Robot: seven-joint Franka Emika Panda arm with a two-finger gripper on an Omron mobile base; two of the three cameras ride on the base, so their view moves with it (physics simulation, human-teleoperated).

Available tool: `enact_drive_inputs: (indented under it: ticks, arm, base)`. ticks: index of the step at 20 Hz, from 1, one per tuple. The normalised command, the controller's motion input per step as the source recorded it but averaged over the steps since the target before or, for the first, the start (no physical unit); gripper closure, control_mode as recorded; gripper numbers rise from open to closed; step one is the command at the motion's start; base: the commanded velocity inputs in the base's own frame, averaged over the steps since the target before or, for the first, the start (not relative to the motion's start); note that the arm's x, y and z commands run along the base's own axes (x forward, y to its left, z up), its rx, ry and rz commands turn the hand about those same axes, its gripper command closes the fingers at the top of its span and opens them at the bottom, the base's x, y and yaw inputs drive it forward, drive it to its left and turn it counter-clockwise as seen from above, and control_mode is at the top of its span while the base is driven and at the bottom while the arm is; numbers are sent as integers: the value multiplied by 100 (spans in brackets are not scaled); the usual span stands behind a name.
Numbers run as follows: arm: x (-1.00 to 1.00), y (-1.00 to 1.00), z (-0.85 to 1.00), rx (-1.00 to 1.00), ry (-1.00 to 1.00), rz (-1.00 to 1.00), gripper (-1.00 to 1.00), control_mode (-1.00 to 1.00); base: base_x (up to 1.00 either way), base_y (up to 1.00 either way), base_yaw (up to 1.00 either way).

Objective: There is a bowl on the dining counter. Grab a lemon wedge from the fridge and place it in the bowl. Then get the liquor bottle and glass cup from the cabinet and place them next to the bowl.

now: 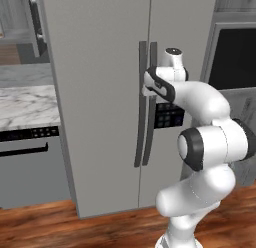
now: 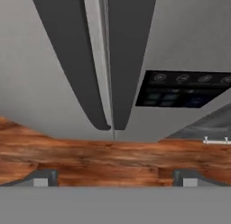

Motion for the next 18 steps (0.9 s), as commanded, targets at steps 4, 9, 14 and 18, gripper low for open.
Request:
enact_drive_inputs:
  ticks: [4, 9, 14, 18]
  arm:
    - [42, -1, -54, -8, -11, 0, -100, -100]
    - [42, 0, -49, -5, -12, 0, -100, -100]
    - [37, 0, -27, 0, -9, 0, -100, -100]
    - [21, -7, -6, 1, -6, 0, -100, -100]
  base:
    - [0, 0, 0]
    - [0, 0, 0]
    - [0, 0, 0]
    - [0, 0, 0]
